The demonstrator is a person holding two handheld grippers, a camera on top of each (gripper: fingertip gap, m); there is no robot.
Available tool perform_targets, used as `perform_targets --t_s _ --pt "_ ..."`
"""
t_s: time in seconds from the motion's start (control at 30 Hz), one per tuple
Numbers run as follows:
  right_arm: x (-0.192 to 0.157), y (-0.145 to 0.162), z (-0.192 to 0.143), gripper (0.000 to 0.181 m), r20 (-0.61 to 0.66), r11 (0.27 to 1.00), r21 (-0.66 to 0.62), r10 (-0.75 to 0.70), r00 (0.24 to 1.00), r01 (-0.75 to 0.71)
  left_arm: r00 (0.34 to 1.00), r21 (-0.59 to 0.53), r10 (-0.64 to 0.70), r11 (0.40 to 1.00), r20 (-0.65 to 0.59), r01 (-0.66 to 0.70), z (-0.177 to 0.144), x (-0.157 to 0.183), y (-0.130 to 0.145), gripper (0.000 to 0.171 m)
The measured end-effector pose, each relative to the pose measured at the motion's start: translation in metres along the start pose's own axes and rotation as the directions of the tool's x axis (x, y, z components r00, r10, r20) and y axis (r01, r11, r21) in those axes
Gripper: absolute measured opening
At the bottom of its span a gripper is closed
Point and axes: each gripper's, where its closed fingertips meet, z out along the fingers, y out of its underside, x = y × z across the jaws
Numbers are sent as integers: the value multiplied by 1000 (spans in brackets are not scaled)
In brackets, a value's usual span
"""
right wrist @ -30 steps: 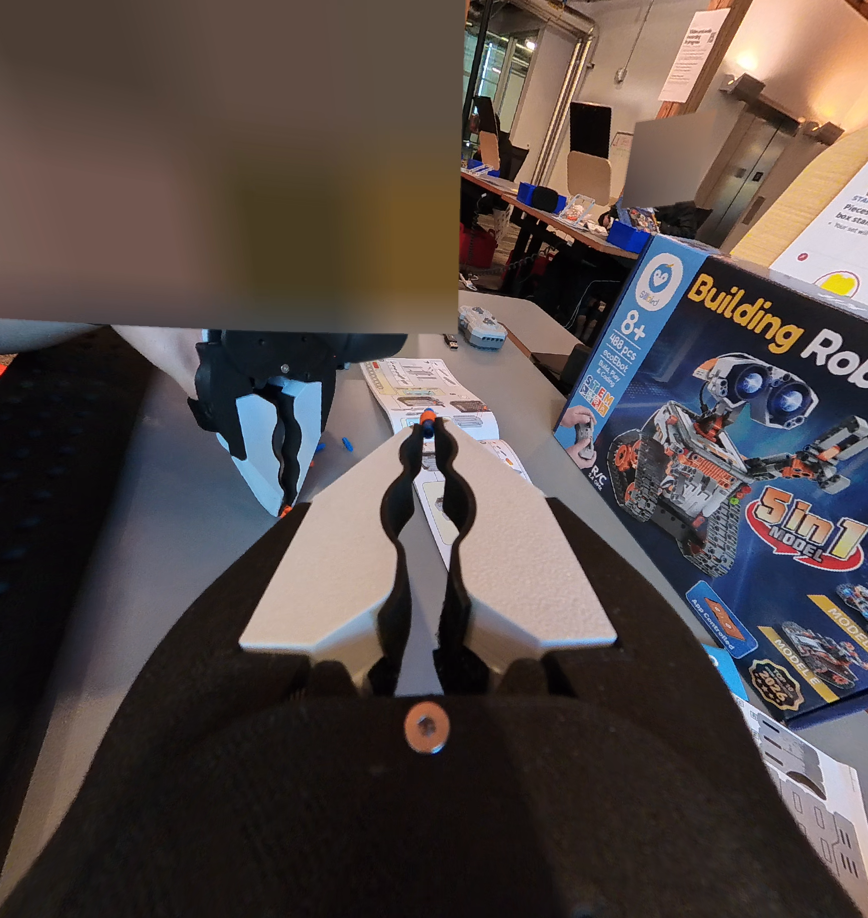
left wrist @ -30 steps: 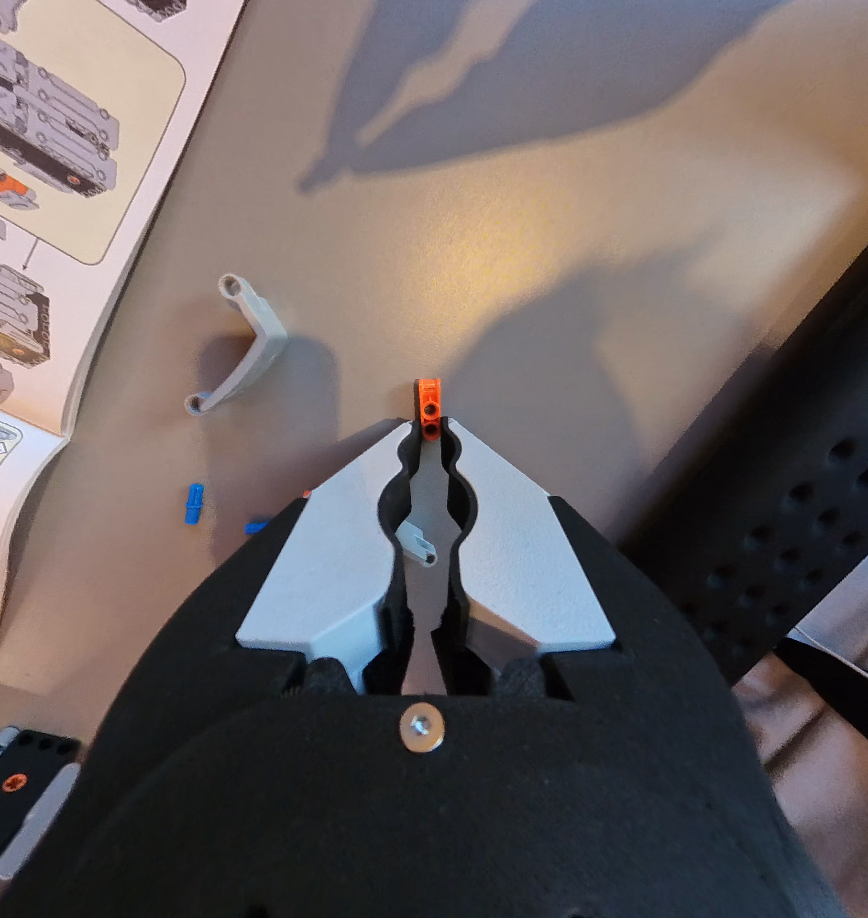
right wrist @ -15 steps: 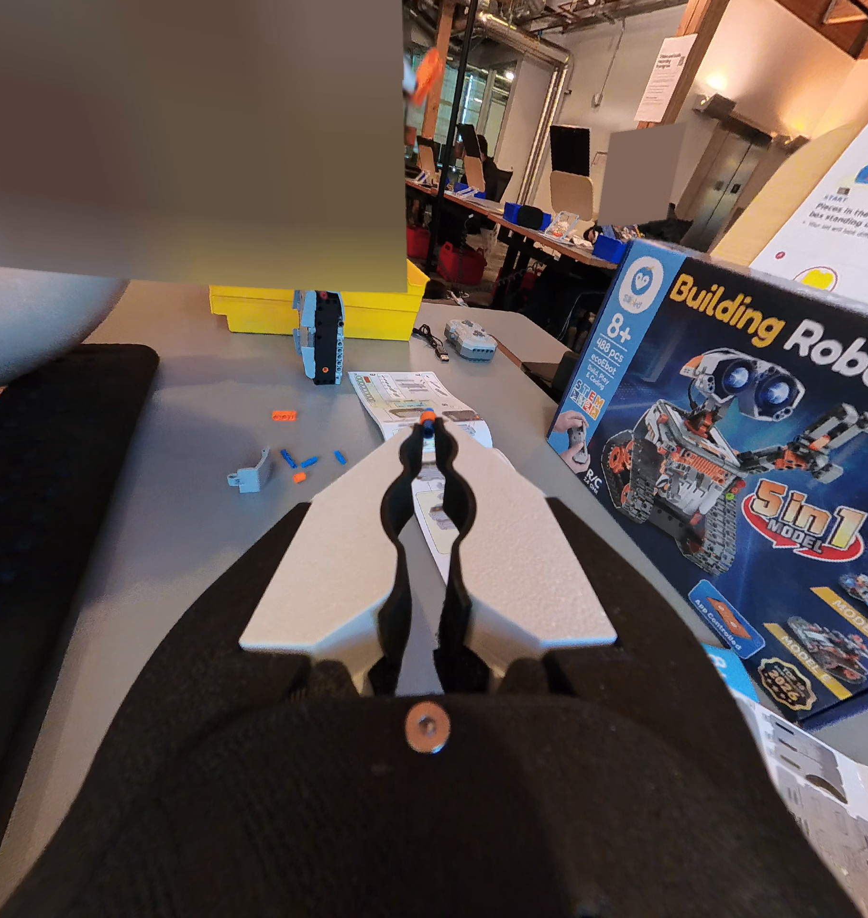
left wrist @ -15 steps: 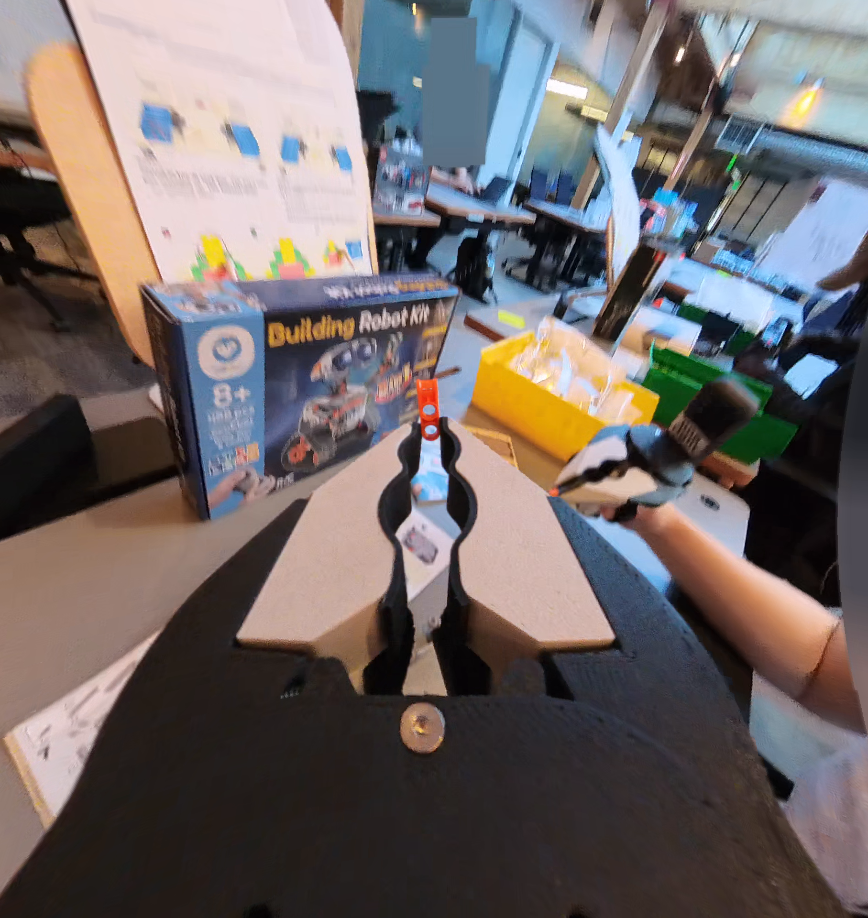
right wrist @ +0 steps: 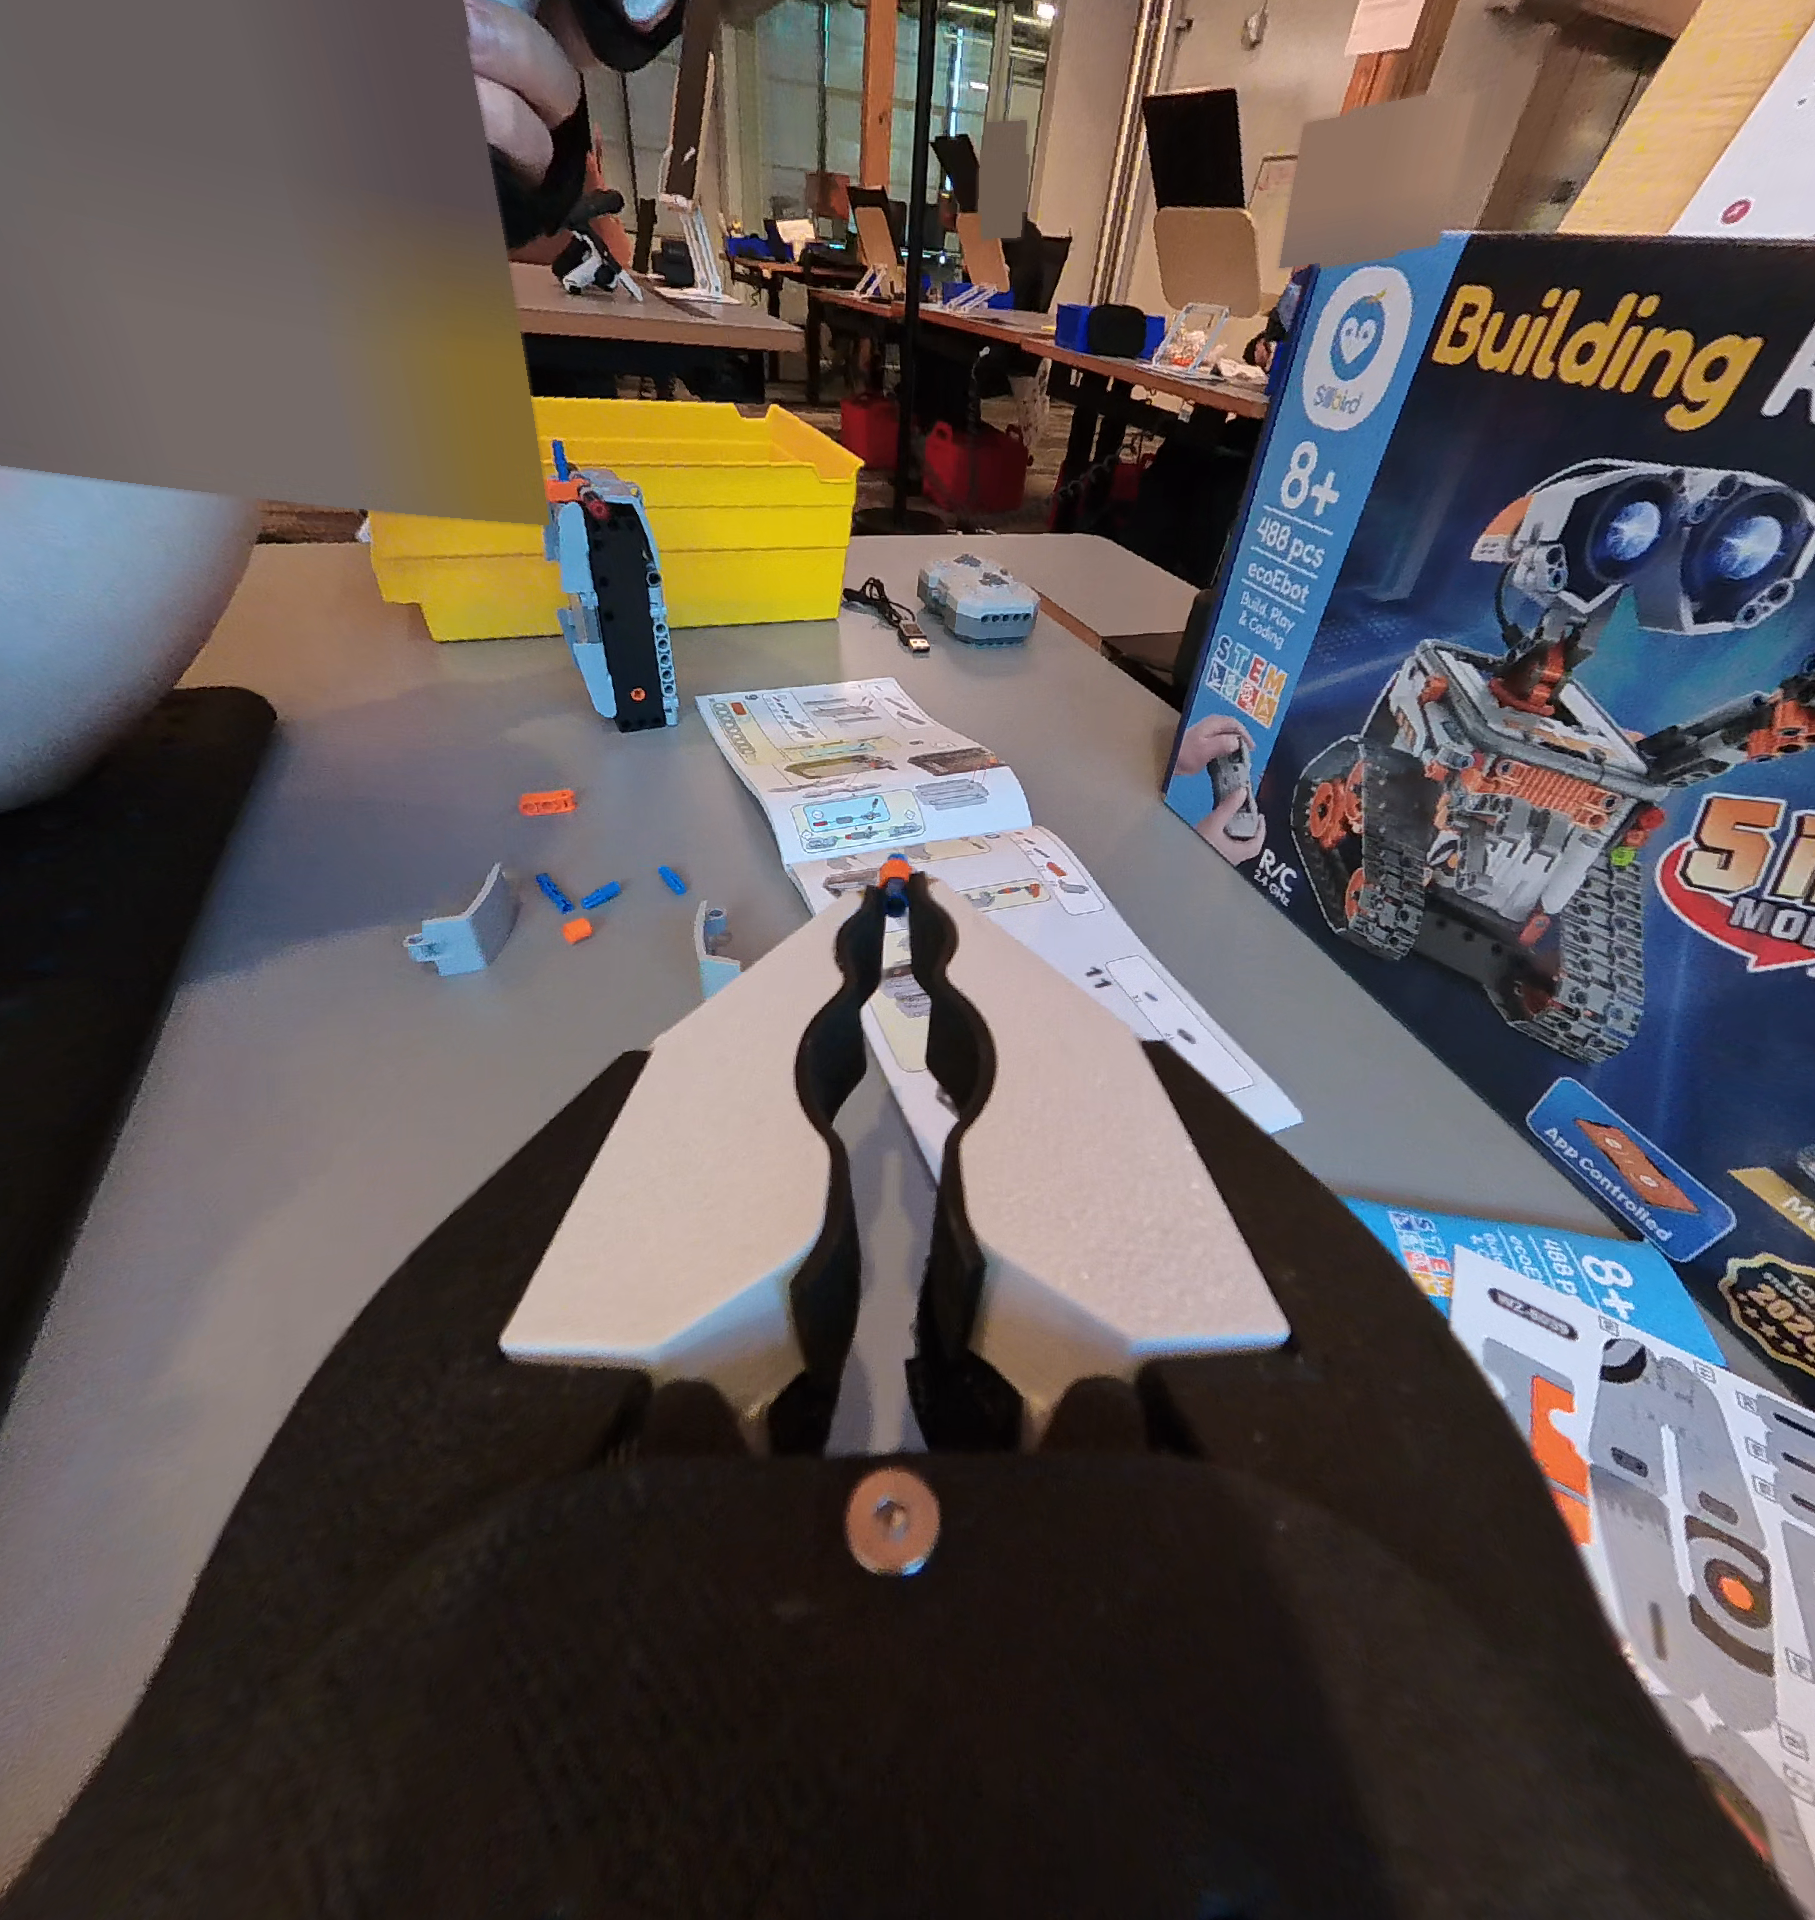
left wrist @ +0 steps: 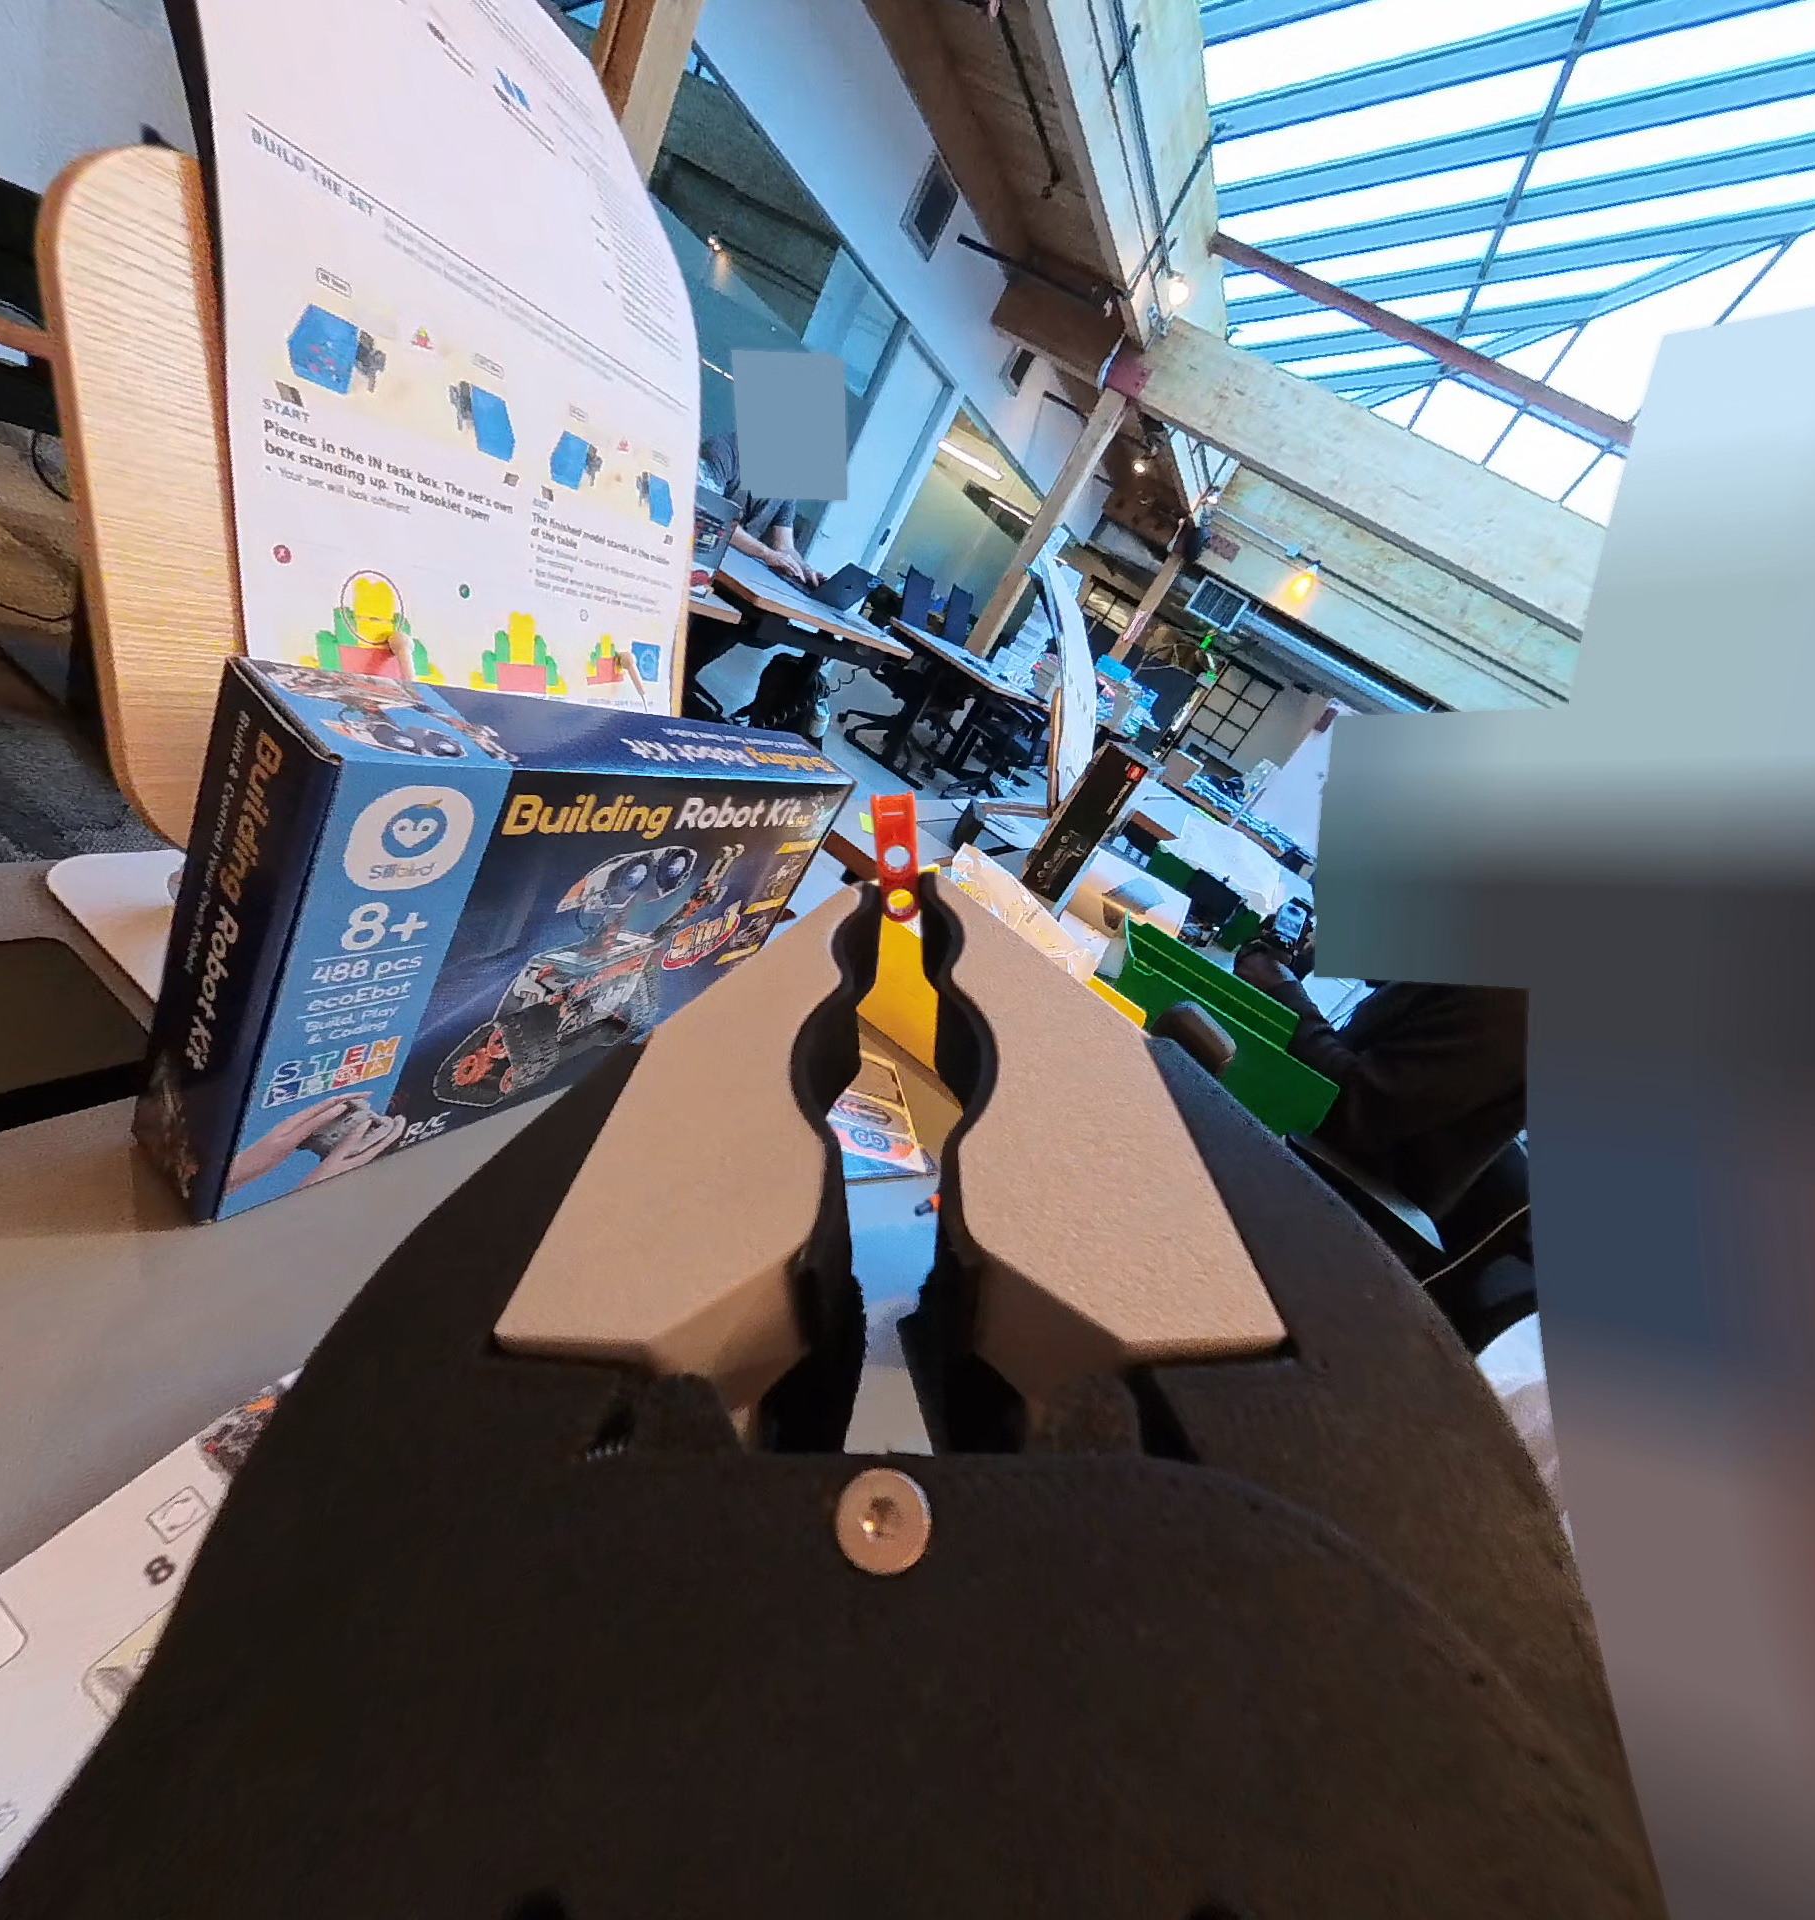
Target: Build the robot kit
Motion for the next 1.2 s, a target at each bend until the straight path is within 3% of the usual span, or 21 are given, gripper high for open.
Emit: perform_targets --t_s 0.3,0.93,1.2 --pt "13 -12 13 3 -13 999 38 -5 1000 5 999 -32 1 999 -45 -3 -1 1 2 5" --pt "21 16 5 3 -62 999 5 42 997 -42 995 -46 -10 999 -103 5 1 14 5 5" --pt "21 1 1 3 -71 998 61 18 997 -14 981 -38 17 999 -191 -25 2 46 3 5"
